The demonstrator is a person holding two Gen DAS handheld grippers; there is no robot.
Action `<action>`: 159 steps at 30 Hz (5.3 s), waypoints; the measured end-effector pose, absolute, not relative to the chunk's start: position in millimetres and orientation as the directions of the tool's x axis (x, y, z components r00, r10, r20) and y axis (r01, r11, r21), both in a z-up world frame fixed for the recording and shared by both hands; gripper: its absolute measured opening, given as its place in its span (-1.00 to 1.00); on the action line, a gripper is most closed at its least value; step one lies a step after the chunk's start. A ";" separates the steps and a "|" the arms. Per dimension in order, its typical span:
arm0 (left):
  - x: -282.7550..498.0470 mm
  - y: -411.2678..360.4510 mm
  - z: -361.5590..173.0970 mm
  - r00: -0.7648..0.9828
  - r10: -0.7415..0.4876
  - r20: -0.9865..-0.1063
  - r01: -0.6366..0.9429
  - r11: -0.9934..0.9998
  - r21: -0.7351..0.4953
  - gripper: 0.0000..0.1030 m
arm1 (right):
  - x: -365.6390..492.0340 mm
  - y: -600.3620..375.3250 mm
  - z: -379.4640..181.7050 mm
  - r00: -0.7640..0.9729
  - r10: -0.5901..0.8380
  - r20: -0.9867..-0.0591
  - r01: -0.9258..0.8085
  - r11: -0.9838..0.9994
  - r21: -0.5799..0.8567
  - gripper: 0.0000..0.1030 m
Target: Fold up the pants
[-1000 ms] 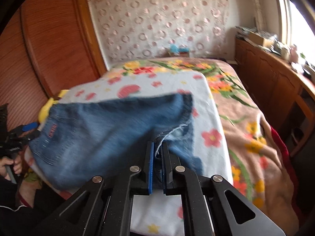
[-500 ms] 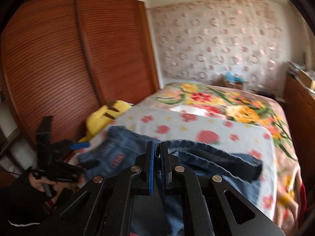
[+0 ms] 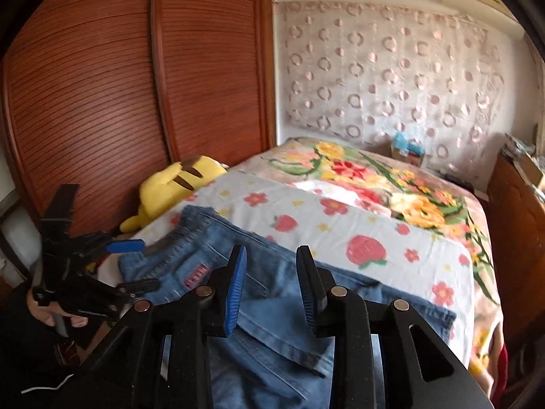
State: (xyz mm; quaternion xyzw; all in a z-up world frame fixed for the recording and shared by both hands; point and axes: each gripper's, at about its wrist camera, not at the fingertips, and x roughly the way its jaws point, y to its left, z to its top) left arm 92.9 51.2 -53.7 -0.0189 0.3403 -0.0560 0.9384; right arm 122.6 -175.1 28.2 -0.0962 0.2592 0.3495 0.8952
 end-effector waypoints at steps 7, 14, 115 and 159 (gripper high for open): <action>105.1 27.9 -66.3 0.729 -0.179 -0.661 0.153 0.983 -0.097 0.59 | 129.2 -166.3 13.1 0.635 0.523 -0.568 -0.630 0.776 0.011 -0.28; 125.5 2.8 -82.9 0.679 -0.268 -0.683 0.244 0.960 -0.134 0.18 | 139.6 -168.1 -14.1 0.590 0.490 -0.642 -0.588 0.805 0.074 -0.18; 79.8 134.7 -92.3 0.690 -0.051 -0.722 -0.059 0.990 -0.126 -0.15 | 137.6 -135.1 -29.7 0.557 0.481 -0.677 -0.610 0.790 0.059 -0.20; 82.7 103.3 -59.9 0.748 -0.062 -0.660 -0.010 0.994 -0.104 -0.13 | 141.6 -133.4 -48.2 0.592 0.457 -0.664 -0.584 0.811 0.037 -0.19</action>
